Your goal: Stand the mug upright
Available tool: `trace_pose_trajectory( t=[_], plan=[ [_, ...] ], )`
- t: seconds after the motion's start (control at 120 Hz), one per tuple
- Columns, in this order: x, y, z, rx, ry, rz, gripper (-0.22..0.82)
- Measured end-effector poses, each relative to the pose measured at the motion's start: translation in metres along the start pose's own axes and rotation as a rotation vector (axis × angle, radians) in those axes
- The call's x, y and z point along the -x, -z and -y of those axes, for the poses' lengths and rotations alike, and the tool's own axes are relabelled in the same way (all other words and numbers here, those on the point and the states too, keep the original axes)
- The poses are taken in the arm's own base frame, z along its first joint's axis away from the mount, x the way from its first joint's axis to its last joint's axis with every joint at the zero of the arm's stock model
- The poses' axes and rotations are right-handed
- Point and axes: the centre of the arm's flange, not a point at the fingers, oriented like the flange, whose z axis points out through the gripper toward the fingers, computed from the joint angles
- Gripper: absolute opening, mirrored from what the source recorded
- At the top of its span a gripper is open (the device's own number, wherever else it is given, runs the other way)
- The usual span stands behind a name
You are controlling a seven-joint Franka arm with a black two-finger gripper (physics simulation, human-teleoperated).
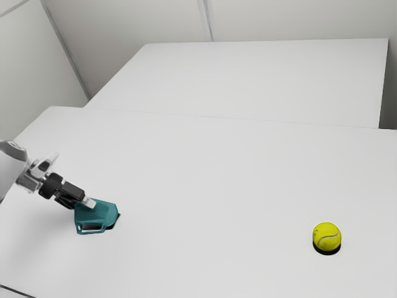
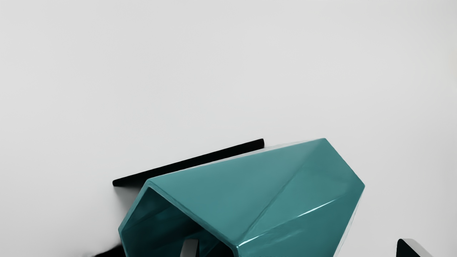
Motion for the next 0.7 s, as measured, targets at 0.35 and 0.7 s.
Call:
trace_pose_trajectory(
  t=[0.35, 0.7],
  plan=[
    [0.004, -0.001, 0.001, 0.051, 0.024, -0.036, 0.46],
    [0.014, -0.002, 0.009, 0.052, 0.05, -0.042, 0.12]
  ],
)
